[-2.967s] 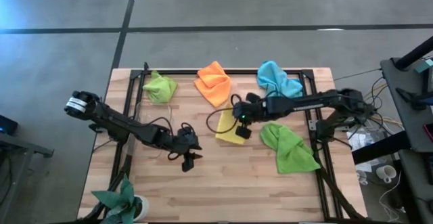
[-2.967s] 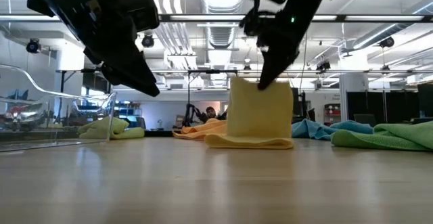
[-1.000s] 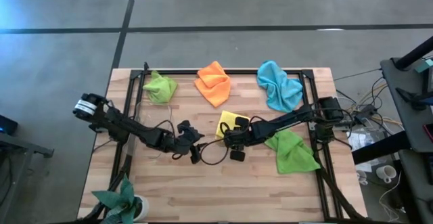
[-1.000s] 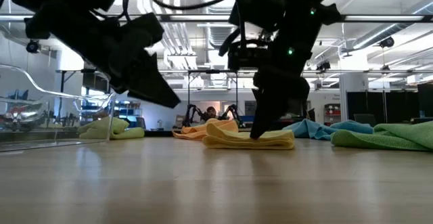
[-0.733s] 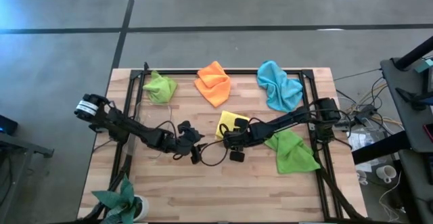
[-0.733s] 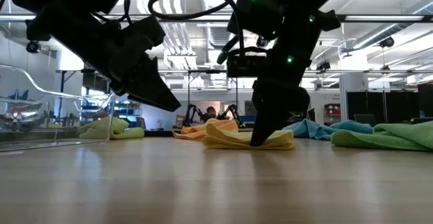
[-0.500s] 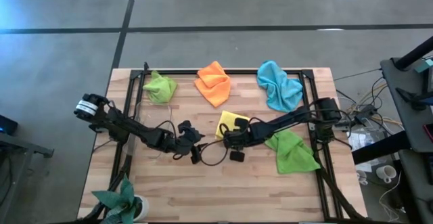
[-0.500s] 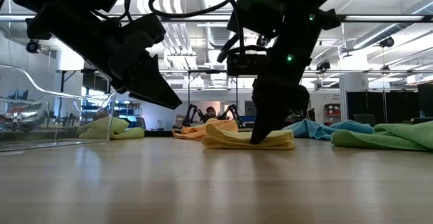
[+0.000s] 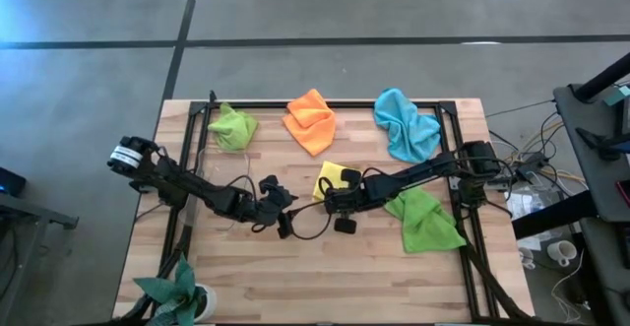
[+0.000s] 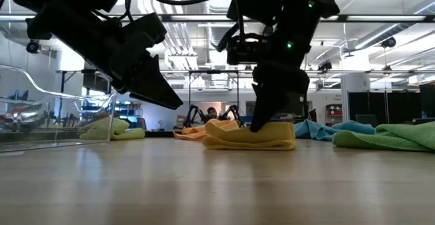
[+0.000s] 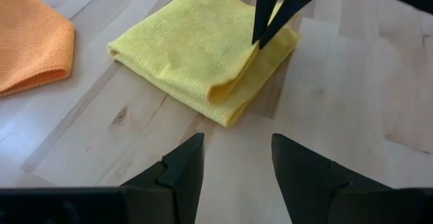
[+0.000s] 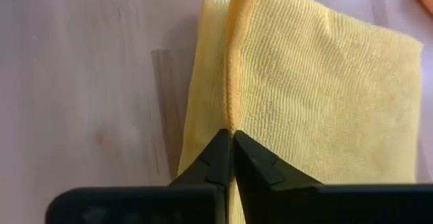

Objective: Fold microfiber towels
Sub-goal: Fold the yellow microfiber towel on the table

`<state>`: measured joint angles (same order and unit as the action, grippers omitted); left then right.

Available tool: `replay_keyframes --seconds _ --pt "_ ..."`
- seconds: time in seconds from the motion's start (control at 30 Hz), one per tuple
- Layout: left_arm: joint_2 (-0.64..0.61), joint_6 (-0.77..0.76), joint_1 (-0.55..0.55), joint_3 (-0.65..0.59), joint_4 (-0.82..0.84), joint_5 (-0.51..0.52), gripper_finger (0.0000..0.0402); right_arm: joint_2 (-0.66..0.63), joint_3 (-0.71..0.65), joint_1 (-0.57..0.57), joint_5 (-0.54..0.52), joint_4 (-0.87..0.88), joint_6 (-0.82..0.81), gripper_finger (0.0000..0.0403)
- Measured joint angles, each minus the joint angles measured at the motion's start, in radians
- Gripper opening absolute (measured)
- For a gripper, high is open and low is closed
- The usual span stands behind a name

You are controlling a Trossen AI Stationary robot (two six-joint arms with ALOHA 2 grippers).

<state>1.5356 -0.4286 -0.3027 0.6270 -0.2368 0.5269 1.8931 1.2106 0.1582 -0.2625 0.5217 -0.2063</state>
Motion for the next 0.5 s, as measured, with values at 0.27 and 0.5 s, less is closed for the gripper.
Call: replay_keyframes --seconds 0.27,0.5 --pt "-0.001 0.0 0.0 0.0 0.0 0.0 0.0157 0.0 0.019 0.02 0.068 0.003 0.02 0.0009" --pt "-0.001 0.021 0.001 0.0 -0.009 -0.041 0.0157 0.005 0.002 0.021 0.214 -0.015 0.043 0.0026"
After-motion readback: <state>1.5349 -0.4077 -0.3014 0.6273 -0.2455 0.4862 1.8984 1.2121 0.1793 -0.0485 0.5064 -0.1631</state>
